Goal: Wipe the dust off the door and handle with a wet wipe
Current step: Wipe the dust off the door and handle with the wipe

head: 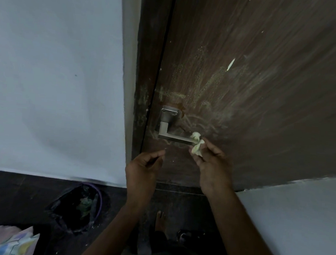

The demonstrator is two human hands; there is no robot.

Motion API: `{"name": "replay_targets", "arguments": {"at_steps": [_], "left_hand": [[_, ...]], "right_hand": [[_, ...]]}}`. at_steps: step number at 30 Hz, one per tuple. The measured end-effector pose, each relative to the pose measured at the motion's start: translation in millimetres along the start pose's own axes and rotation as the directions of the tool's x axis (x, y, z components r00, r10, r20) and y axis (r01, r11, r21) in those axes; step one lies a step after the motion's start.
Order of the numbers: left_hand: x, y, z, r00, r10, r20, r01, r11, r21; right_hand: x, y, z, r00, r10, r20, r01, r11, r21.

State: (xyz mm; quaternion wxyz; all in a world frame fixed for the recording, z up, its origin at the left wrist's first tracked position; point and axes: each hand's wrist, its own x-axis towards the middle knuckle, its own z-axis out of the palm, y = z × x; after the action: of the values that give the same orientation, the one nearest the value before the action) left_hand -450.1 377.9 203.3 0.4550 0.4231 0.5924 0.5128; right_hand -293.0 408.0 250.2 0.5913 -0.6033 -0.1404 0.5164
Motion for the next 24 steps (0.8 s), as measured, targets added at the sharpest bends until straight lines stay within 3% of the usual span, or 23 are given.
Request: {"name": "replay_targets", "arguments": {"at_steps": [3,7,13,18,24], "left_hand": [[1,-2,-1,1.000,-0.019,0.013,0.019,1.000,0.002],[3,1,0,0.999,-0.037,-0.011,0.037,0.999,-0.016],[6,8,2,0.995,-0.093,-0.045,0.088,0.990,-0.109],[7,12,-5,0.989,-0.040,-0.145,0.032,0.998,-0.061],[3,11,-4,0.989,0.001,-0.146,-0.009,0.999,-0.050]], "right_hand": [[1,-1,6,0.966,0.216,0.139,-0.249,0.922,0.298],[3,7,13,0.928,0.309,0.207,-0.371,0.817,0.442],[-7,34,46,0.890,0.365,0.273,-0.425,0.881,0.207],[-6,43,63,0.880,0.360,0.309,-0.420,0.894,0.153],[0,38,45,0.871,0.331,0.364,-0.413,0.894,0.174]]}}
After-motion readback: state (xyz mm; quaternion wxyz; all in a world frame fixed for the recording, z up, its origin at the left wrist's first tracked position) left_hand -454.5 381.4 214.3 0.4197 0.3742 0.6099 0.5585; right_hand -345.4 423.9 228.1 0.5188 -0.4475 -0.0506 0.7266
